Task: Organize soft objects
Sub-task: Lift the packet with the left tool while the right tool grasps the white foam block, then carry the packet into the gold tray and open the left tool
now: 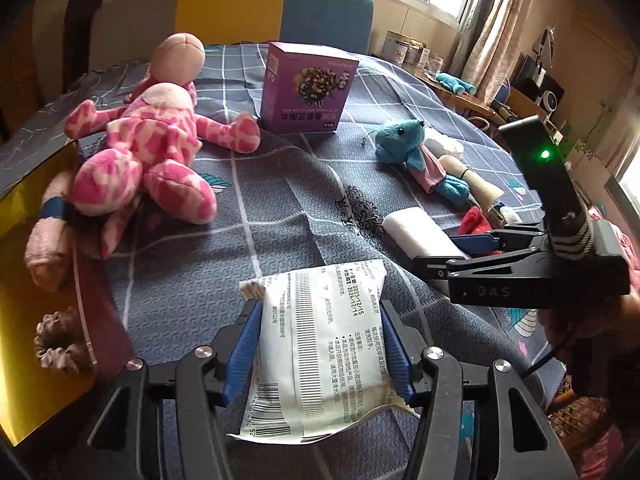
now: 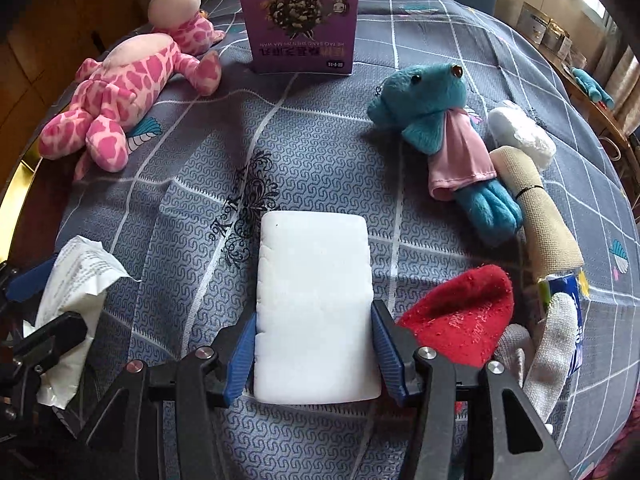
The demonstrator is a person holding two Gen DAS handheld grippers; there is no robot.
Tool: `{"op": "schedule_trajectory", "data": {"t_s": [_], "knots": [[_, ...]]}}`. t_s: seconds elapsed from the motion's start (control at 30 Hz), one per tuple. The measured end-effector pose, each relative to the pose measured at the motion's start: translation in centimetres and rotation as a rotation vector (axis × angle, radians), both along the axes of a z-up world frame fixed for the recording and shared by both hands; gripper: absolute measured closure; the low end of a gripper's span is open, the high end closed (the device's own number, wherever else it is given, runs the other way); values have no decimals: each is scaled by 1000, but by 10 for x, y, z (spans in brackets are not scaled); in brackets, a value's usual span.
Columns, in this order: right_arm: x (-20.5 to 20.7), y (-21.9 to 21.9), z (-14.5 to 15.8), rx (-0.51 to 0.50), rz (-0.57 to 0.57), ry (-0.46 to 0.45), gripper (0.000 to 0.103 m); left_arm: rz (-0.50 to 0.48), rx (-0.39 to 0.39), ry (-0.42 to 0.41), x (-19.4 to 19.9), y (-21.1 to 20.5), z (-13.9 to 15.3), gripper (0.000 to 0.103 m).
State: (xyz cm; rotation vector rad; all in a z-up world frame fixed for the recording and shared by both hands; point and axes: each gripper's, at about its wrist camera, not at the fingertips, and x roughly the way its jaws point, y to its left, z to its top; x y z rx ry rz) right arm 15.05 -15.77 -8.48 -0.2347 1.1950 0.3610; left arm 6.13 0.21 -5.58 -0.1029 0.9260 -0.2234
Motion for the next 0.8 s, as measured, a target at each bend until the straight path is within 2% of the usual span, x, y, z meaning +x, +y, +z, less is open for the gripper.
{"op": "schedule_trajectory", "data": {"t_s": [0.47, 0.8], "knots": [[7, -5, -8, 18, -17, 20, 46, 59, 18, -74, -28, 18, 35, 45], [8, -7, -10, 11, -9, 12, 46, 142, 0, -159, -43, 52, 72, 45]]}}
